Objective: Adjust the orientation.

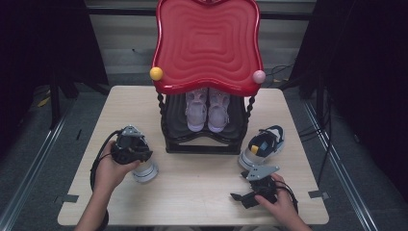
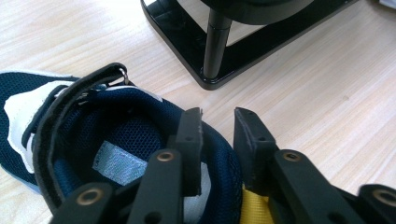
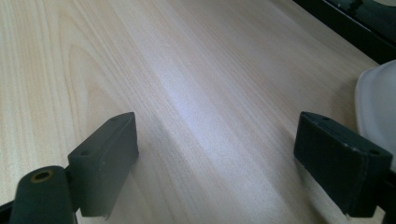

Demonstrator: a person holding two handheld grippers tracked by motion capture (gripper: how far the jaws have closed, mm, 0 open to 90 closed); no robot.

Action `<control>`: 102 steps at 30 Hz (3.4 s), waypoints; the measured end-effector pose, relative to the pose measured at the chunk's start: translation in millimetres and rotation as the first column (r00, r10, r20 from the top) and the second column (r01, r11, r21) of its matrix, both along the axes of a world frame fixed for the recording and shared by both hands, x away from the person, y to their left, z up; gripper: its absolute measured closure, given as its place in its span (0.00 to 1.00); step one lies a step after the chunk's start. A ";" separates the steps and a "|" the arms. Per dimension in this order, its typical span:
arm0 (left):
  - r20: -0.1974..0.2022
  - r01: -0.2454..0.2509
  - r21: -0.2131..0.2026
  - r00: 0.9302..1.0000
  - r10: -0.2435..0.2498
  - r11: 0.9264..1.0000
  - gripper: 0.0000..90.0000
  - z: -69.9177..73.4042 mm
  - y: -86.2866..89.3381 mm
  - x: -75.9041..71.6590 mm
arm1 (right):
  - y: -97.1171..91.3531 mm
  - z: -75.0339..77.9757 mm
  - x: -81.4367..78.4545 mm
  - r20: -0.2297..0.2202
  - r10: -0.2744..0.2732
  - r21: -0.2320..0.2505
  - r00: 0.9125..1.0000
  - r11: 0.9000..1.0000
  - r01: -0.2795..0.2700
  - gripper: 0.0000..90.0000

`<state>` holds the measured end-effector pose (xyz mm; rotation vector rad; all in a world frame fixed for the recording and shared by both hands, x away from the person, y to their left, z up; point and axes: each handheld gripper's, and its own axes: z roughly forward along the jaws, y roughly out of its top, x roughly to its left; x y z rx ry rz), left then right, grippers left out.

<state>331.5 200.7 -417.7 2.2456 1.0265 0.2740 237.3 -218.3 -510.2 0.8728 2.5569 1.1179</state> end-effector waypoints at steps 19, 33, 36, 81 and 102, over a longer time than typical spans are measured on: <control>-0.107 0.128 0.120 0.987 -0.116 0.984 0.44 21.0 3.0 6.0 | 0.0 0.0 0.0 0.000 0.000 0.000 1.000 1.000 0.000 0.15; -0.249 0.259 0.228 0.947 -0.201 0.939 0.51 22.2 -3.3 10.1 | 0.0 0.0 0.1 0.000 0.001 0.000 1.000 1.000 -0.001 0.15; -0.278 0.286 0.271 0.937 -0.210 0.919 0.52 21.0 -6.9 12.7 | 0.0 0.0 0.1 -0.001 0.001 0.000 1.000 1.000 -0.001 0.15; -0.441 0.438 0.371 0.859 -0.260 0.819 0.80 -3.1 -34.9 22.7 | 0.0 0.2 0.4 0.000 0.004 -0.003 1.000 1.000 -0.004 0.15; -0.435 0.415 0.372 0.868 -0.239 0.830 0.81 11.1 -33.5 20.9 | 0.0 0.2 0.5 0.001 0.004 -0.003 1.000 1.000 -0.004 0.15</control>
